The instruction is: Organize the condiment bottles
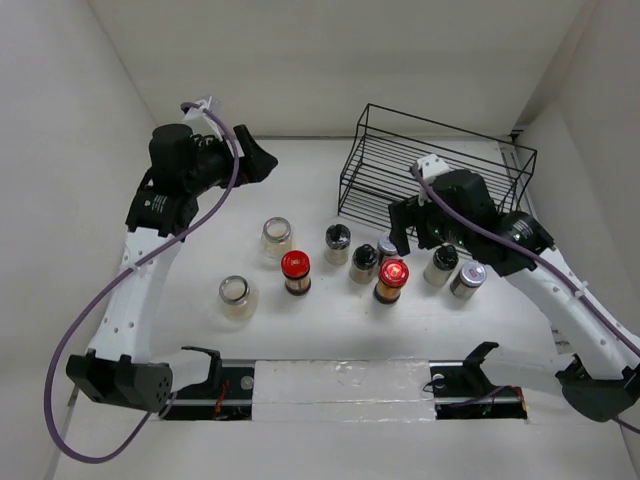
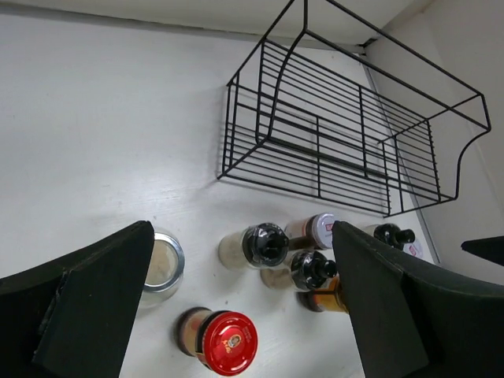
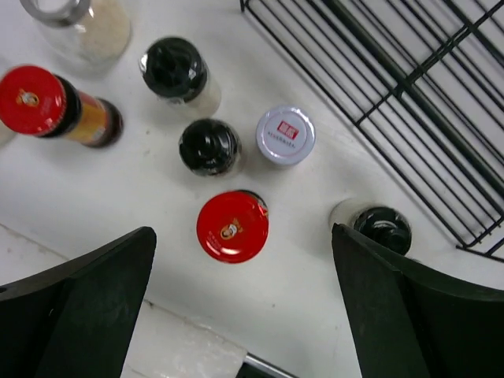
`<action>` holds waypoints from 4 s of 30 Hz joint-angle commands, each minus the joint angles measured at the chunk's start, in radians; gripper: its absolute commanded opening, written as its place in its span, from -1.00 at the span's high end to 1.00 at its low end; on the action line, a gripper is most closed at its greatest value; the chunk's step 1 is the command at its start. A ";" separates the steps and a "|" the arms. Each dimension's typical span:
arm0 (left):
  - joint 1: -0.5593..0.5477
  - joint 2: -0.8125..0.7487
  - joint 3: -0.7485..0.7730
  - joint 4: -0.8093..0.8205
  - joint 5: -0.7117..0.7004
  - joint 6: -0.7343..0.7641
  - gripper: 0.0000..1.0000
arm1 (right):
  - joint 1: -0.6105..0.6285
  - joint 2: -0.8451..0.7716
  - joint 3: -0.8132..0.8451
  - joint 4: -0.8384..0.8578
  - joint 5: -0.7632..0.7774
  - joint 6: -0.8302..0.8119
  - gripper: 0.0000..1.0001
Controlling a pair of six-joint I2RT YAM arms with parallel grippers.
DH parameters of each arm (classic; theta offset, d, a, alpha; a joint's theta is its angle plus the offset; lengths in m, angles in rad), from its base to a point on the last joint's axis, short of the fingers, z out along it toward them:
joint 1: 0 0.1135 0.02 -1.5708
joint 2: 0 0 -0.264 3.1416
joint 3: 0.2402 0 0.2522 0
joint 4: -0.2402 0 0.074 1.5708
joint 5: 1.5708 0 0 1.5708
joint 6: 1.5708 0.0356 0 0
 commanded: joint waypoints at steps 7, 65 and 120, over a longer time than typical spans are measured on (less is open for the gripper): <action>-0.015 -0.005 0.015 0.098 0.103 -0.042 -0.49 | -0.002 -0.094 -0.112 -0.001 -0.011 0.067 0.91; -0.041 0.213 0.147 0.056 0.093 -0.027 0.18 | -0.268 0.649 1.140 -0.007 -0.224 -0.045 0.20; -0.050 0.359 0.203 0.020 0.052 0.001 0.23 | -0.347 1.079 1.155 0.288 -0.232 -0.022 -0.75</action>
